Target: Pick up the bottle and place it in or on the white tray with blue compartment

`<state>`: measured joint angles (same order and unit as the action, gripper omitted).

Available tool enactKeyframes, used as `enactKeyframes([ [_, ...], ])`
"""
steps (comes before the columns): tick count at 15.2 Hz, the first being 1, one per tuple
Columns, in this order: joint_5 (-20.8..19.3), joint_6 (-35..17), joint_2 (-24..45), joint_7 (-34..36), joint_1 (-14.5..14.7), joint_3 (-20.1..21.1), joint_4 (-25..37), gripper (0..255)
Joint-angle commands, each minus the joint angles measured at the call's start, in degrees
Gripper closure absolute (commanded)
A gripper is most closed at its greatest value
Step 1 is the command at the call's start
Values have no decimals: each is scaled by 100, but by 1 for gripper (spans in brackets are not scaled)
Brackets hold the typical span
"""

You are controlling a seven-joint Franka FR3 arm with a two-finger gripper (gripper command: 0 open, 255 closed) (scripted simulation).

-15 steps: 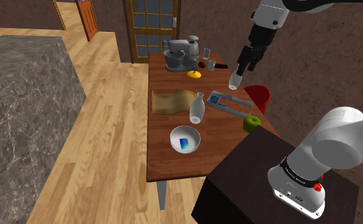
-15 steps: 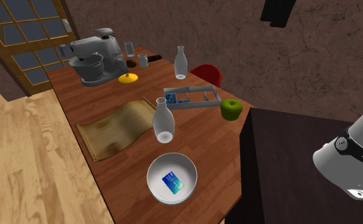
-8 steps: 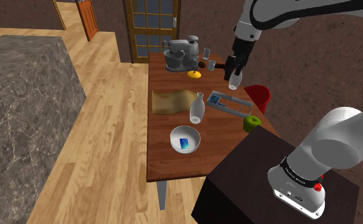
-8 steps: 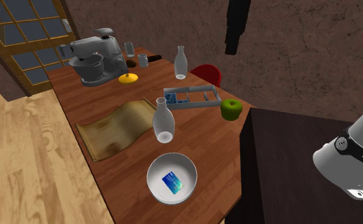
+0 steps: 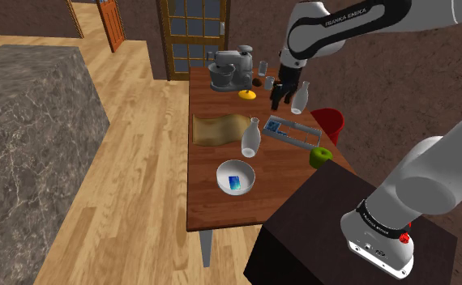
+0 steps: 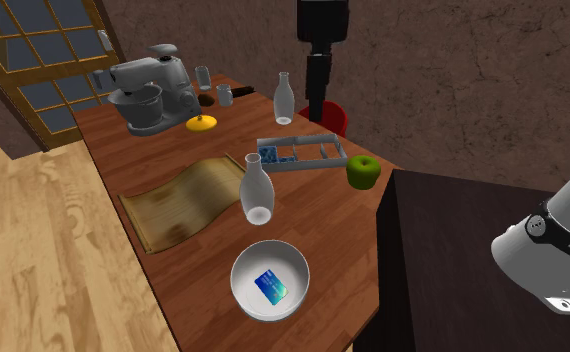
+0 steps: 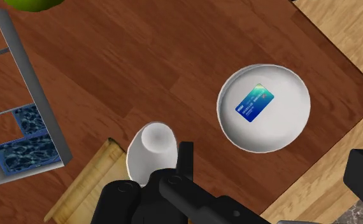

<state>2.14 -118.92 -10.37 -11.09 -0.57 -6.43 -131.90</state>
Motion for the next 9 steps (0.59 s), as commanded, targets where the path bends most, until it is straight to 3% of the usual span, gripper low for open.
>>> enactKeyframes([
  [1,3,-200,498,-114,-13,-42,255,0],
  [9,54,-711,2305,-531,-135,-139,1375,0],
])
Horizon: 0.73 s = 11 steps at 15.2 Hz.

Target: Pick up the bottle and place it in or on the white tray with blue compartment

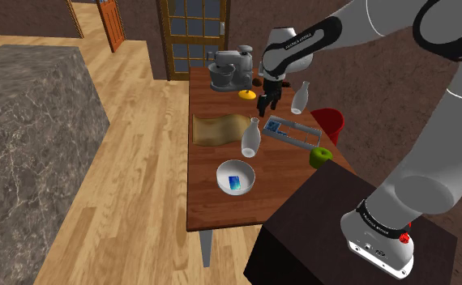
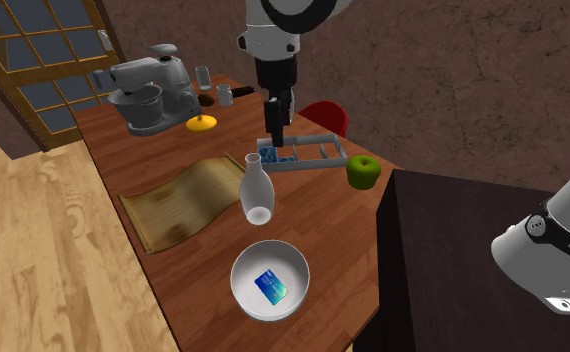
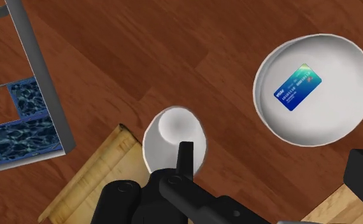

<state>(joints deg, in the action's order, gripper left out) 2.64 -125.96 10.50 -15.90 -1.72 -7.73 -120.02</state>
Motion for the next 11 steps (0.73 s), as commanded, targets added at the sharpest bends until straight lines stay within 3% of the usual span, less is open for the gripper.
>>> enactKeyframes([
  [1,11,-42,445,-95,-42,-12,360,0],
  [11,24,-9,2779,-430,-306,1,2541,0],
])
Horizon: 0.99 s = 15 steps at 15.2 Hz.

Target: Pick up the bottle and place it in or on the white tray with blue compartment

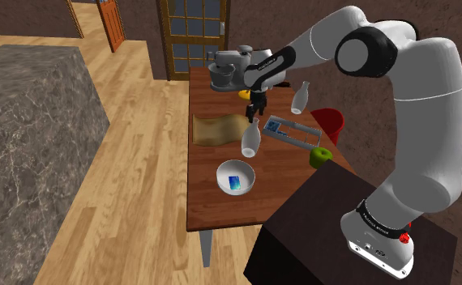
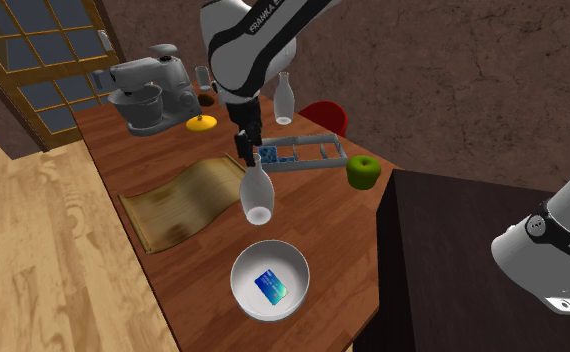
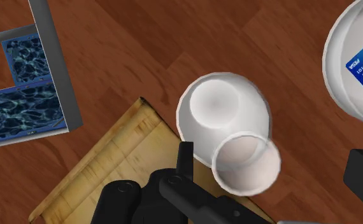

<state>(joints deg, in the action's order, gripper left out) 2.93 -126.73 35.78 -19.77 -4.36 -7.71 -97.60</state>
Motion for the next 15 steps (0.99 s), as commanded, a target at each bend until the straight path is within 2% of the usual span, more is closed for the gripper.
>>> enactKeyframes([
  [1,-6,77,299,-47,-47,1,351,0],
  [8,32,-343,631,-70,-78,31,264,0],
  [15,32,-343,631,-70,-78,31,264,0],
])
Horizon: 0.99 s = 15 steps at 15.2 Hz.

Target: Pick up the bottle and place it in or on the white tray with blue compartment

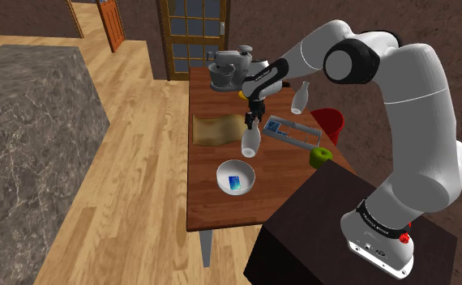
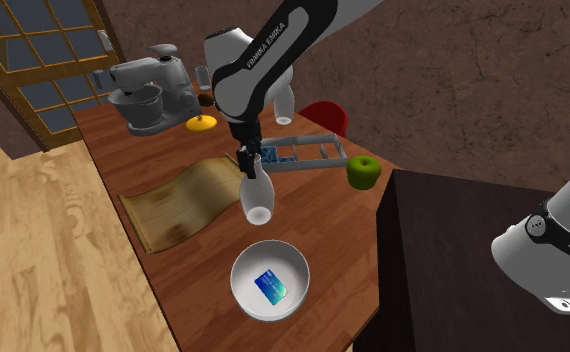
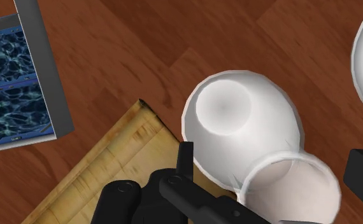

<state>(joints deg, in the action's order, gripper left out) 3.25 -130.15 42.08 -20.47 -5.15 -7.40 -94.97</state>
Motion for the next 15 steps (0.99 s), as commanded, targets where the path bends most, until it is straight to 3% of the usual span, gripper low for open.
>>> enactKeyframes([
  [1,0,0,0,0,0,0,0,0],
  [2,0,0,0,0,0,0,0,255],
  [15,-22,186,-222,5,16,-20,-35,255],
])
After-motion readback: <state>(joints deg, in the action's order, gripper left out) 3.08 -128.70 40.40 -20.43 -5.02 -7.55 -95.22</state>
